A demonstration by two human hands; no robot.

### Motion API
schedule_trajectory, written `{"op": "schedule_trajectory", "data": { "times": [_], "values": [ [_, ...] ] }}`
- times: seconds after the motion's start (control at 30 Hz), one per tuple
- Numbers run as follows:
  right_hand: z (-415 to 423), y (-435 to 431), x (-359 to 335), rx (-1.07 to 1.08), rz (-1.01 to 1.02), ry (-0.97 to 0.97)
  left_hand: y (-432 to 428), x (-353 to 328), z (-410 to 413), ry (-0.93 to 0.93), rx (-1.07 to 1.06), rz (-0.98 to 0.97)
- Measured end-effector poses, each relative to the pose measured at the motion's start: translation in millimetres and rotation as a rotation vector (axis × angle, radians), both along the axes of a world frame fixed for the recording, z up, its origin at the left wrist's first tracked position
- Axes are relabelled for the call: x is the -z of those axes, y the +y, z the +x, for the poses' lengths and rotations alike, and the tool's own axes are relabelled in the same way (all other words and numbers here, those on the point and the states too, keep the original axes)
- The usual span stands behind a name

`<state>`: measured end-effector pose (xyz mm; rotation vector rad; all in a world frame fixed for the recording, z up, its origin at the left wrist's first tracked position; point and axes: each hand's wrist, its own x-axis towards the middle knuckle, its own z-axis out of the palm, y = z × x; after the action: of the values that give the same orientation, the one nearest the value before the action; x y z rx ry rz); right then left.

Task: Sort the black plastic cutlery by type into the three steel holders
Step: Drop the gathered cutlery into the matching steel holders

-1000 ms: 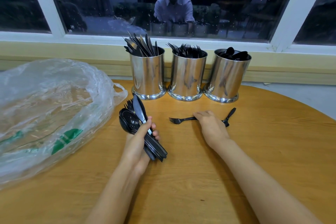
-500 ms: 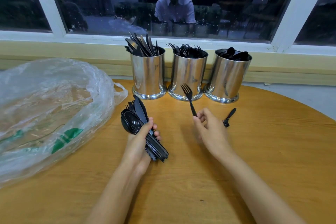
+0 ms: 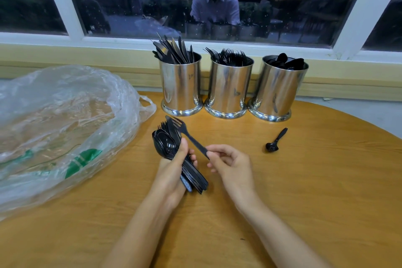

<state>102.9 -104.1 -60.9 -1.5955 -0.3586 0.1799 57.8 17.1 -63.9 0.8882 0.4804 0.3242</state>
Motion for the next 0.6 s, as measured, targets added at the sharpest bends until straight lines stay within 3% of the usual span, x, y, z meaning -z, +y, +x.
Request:
{"op": "schedule_trajectory", "data": {
  "times": [0.1,0.3,0.47,0.6],
  "values": [
    [0,4,8,0.019,-0.126,-0.127,-1,1,-1,0.001,0.037,0.020],
    [-4,6,16,-0.086,-0.135,-0.142,-3,-3,-3,0.035,0.005,0.037],
    [1,-3,12,-0.127,-0.233,-0.266,0,-3,-3,-0.006,-0.060,0.001],
    [36,-30,2,0.040,-0.324,-0.341,3,-5,-3,-0.010,-0.063,-0.048]
  ]
}}
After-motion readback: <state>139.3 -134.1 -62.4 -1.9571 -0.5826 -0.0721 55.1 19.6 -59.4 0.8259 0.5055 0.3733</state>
